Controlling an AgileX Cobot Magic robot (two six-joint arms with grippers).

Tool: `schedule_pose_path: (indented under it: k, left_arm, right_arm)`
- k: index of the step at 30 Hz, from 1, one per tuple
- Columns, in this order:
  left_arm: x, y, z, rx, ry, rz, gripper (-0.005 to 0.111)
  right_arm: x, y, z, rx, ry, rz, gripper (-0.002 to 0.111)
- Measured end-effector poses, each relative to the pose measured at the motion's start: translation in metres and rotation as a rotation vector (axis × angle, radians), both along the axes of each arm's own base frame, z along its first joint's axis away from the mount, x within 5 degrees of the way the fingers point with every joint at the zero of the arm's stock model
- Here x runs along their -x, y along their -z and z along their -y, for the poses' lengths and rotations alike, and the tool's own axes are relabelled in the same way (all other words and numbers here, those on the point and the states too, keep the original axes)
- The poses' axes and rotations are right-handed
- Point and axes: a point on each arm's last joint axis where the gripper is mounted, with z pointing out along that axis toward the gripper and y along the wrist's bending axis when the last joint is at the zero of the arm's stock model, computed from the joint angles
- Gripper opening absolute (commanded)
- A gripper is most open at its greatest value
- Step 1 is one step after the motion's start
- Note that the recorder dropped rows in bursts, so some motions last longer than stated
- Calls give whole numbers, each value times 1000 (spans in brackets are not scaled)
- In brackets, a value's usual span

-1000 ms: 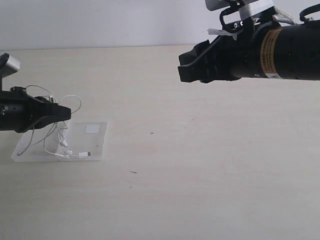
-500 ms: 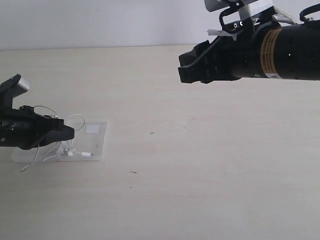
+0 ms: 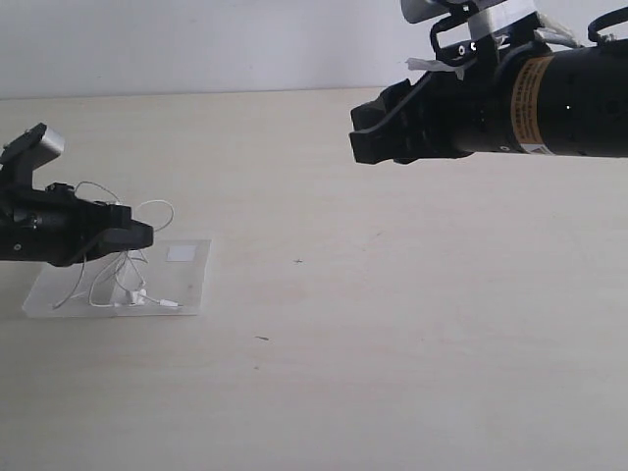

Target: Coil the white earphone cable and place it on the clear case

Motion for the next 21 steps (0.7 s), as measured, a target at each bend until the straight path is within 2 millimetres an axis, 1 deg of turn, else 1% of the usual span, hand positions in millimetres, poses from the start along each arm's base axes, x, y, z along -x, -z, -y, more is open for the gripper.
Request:
schedule_pose_path:
  k: [4,8,14,21]
  left_arm:
    - [-1,1,-1,-12,-9,-3,0]
    - [-1,6,-2,-14,-18,-25,0]
    - [-1,11,1,35,-13,-53,0]
    - [2,22,4,72,15,-103,0]
  right_arm:
    - [0,0,0,2,-1,1,46]
    - [0,0,0,8,-6,6,46]
    - [0,0,0,10,-7,7,46]
    - [0,0,0,10,-7,7,46]
